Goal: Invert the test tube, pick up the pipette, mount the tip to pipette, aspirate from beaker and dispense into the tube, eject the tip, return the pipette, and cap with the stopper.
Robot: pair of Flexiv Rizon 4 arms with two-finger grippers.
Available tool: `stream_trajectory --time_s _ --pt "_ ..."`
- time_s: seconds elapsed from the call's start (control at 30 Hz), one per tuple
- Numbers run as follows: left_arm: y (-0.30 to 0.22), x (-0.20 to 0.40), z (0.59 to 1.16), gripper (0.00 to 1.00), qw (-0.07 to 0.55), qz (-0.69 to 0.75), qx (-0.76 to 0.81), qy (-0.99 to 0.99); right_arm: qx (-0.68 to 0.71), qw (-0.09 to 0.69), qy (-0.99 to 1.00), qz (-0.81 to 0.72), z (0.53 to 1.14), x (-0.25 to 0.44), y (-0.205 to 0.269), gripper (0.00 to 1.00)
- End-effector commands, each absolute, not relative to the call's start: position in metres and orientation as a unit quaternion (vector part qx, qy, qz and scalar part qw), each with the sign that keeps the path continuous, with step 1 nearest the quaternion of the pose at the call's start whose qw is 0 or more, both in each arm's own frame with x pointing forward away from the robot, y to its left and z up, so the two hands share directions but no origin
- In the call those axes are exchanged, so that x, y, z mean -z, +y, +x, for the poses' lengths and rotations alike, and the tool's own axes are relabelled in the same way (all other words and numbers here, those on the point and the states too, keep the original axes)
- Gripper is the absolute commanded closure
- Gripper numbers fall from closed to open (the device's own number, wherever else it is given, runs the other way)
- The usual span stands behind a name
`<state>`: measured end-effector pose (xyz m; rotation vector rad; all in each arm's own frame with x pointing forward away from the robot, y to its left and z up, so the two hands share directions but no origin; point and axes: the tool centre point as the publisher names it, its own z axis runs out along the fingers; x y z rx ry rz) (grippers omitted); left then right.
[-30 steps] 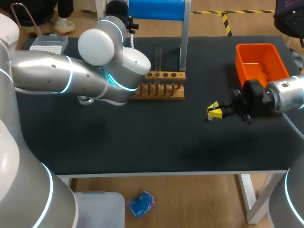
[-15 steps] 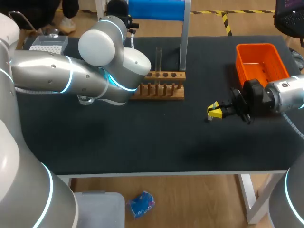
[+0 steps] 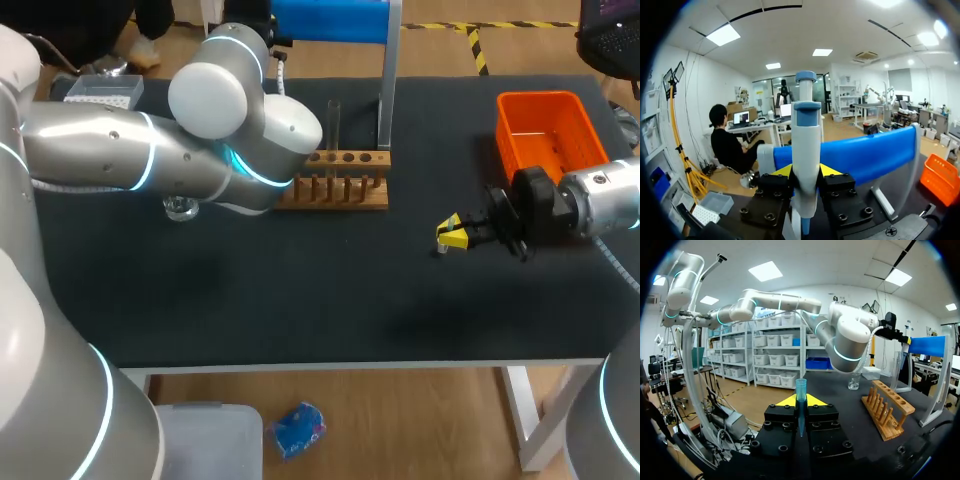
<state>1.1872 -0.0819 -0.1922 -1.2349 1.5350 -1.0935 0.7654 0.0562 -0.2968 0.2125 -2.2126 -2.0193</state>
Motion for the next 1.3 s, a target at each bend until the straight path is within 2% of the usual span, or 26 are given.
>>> stream_trajectory --time_s 0.03,0.27,0.57,0.9,1.3 --pt "-0.080 0.171 1.190 1.00 0.434 -0.491 0.434 0.618 0.670 0.069 -0.735 0.071 0.765 0.297 0.056 1.00" --pt "-0.081 0.146 1.188 1.00 0.448 -0.476 0.444 0.612 0.670 0.069 -0.735 0.071 0.765 0.297 0.056 1.00" --pt "-0.083 0.119 1.158 1.00 0.412 -0.423 0.518 0.619 0.670 0.069 -0.735 0.071 0.765 0.297 0.056 1.00" --pt "-0.091 0.097 1.091 1.00 0.319 -0.296 0.617 0.655 0.670 0.069 -0.735 0.071 0.765 0.297 0.056 1.00" --pt "-0.094 0.083 1.016 1.00 0.216 -0.187 0.635 0.717 0.670 0.069 -0.735 0.071 0.765 0.297 0.056 1.00"
